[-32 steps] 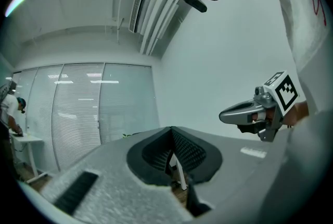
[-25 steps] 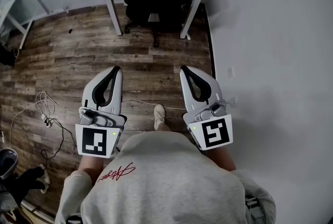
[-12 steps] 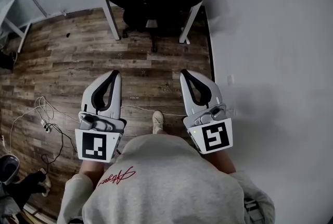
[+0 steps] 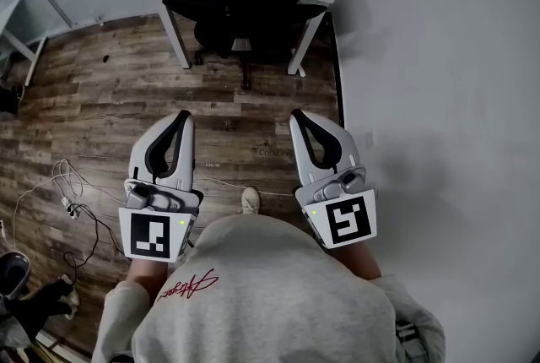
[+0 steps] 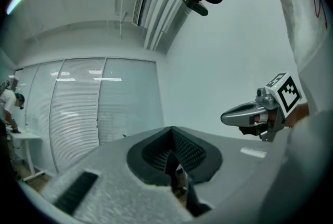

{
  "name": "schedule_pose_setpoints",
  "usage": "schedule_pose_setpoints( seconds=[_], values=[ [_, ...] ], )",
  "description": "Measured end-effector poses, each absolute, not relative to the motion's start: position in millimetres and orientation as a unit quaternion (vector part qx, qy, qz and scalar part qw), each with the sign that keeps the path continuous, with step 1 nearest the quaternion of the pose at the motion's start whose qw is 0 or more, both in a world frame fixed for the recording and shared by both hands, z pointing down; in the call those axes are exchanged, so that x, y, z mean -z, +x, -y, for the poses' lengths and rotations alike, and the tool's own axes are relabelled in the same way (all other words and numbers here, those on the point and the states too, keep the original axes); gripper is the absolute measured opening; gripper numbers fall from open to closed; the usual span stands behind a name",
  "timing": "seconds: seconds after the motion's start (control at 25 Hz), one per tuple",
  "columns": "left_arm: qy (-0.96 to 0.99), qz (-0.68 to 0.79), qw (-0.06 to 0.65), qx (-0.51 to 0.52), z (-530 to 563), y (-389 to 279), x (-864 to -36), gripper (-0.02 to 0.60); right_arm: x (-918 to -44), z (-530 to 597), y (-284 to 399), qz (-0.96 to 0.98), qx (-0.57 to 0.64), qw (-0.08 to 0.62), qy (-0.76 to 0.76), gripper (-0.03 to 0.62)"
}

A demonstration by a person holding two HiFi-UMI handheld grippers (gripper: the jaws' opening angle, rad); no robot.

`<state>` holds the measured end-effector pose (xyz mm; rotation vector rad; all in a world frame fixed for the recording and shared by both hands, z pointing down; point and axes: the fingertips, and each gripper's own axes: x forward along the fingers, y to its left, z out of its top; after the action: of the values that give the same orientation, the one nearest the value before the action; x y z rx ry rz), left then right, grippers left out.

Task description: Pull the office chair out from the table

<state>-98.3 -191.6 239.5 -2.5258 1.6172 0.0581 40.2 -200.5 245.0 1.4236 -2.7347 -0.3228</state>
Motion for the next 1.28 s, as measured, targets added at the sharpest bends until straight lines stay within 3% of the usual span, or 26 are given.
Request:
schedule_pose_setpoints(
  seconds=[1.28],
  values=[
    [-0.836, -0.544, 0.072, -0.008, 266, -95, -244, -0.003, -248, 280, 38, 0.892, 0.095, 0.014, 0.441, 0.0]
  ],
)
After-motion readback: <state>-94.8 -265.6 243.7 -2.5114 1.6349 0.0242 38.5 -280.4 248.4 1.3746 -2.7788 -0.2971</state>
